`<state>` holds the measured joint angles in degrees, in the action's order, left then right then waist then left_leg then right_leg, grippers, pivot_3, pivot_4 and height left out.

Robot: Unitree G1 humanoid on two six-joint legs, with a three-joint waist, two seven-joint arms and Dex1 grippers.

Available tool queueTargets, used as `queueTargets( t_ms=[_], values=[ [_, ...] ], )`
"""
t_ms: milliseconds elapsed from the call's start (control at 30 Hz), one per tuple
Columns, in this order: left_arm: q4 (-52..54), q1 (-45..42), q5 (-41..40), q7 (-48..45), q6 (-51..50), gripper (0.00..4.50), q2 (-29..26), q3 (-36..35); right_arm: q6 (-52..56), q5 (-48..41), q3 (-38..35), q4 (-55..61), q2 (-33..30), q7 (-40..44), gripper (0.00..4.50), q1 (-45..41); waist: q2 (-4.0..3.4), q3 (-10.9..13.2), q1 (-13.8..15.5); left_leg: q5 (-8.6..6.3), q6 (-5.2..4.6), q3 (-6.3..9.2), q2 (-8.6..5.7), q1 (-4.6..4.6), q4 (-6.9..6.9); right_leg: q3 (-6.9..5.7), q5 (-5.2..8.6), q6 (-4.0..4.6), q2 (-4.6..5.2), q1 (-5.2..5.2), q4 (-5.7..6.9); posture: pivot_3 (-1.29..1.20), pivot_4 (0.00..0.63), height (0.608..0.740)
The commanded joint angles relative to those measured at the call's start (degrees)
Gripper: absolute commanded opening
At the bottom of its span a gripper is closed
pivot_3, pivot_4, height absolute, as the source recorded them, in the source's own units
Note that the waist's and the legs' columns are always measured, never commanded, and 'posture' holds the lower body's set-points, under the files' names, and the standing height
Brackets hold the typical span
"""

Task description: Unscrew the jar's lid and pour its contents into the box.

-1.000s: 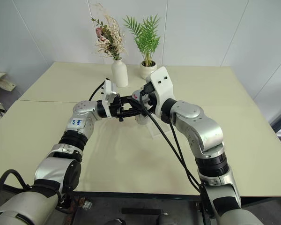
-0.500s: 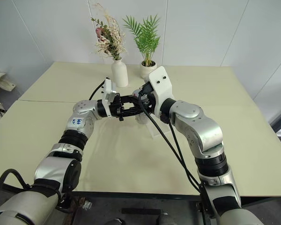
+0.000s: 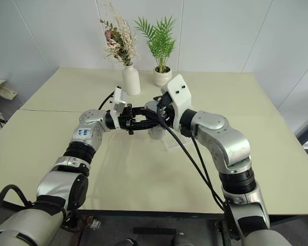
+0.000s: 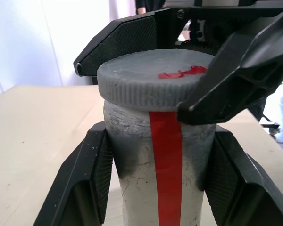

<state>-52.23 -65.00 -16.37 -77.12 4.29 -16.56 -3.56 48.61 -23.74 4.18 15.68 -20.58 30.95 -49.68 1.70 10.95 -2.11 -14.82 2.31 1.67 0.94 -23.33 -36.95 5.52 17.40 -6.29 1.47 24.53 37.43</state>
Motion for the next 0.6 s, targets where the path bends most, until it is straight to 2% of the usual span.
queueTargets(
  t_ms=[33,167,400,600],
  values=[
    [-0.22,-2.51,-1.32,0.06,-1.06,2.25,-1.09,-1.73,-3.05,-3.59,-0.26,3.37,-0.86,5.77,2.56,-0.63,0.0,0.0,-0.02,0.0,0.0,0.0,0.0,0.0,0.0,0.0,0.0,0.0,0.0,-0.01,0.0,0.0,0.15,0.74],
    [-0.77,-2.92,-1.5,-0.74,-1.34,2.25,-1.22,-2.04,-4.6,-4.28,-0.44,2.68,-1.43,8.8,2.56,-0.71,0.0,0.0,-0.05,0.0,0.0,0.0,0.0,0.0,0.0,0.0,0.0,0.0,-0.01,0.0,0.0,0.0,0.15,0.74],
    [-0.77,-2.95,-1.71,-2.88,-1.61,2.25,-1.02,-2.05,-8.74,-5.25,0.84,0.6,-4.18,18.92,2.56,-0.87,0.0,0.0,-0.06,0.0,0.0,0.0,0.0,0.0,0.0,0.0,0.0,0.0,-0.01,0.0,0.0,0.0,0.15,0.74],
    [-0.39,-2.58,-1.76,-3.8,-2.02,2.25,-0.88,-2.01,-10.8,-5.08,1.56,-0.75,-5.02,23.38,2.56,-0.98,0.0,0.0,-0.06,0.0,0.0,-0.01,0.0,0.0,-0.01,0.0,0.0,-0.01,-0.01,0.0,0.0,0.0,0.15,0.74]
  ],
)
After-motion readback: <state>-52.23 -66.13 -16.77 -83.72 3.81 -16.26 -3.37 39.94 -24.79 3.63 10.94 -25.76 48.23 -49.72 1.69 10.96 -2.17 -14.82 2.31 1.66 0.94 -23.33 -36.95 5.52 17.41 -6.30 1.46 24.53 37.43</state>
